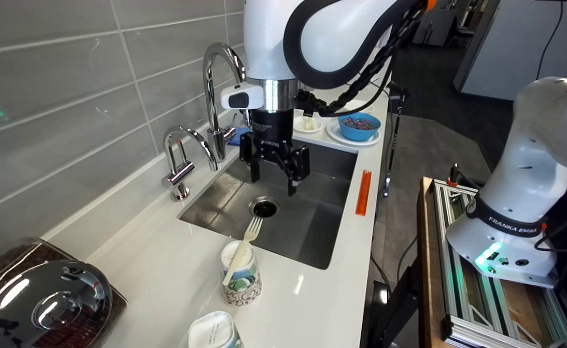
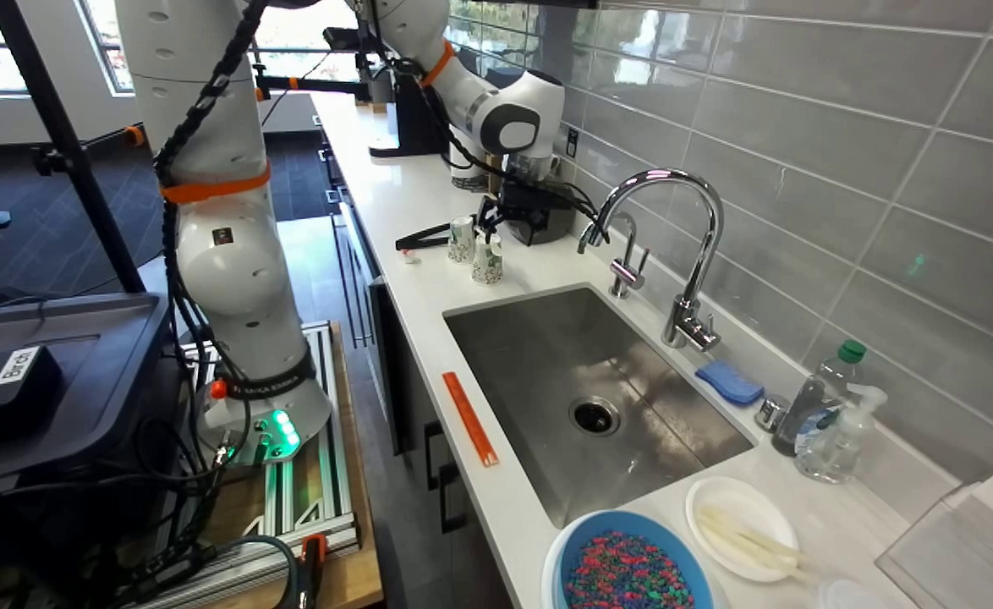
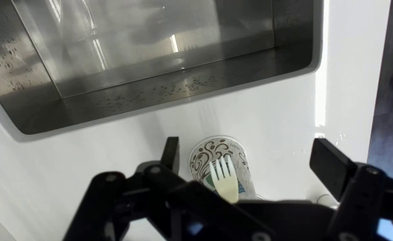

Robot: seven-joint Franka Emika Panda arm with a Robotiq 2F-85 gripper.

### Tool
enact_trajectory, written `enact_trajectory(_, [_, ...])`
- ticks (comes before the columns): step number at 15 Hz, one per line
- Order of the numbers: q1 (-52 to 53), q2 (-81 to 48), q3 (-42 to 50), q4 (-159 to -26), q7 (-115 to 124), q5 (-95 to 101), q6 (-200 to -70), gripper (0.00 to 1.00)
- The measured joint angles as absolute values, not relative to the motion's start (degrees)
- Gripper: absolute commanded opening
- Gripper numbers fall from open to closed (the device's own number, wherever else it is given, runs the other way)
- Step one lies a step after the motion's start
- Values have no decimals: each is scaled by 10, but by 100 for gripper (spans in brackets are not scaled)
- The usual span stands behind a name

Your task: Put one fork on the right cup

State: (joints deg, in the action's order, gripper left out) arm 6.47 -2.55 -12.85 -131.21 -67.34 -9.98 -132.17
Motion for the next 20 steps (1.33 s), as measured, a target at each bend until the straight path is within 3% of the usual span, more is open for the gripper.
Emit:
enact_trajectory(7, [66,17,-106,-1353,-667,-132,-1299,100])
enact_trajectory(20, [67,-50,-101,-1331,-708,-207,-1234,100])
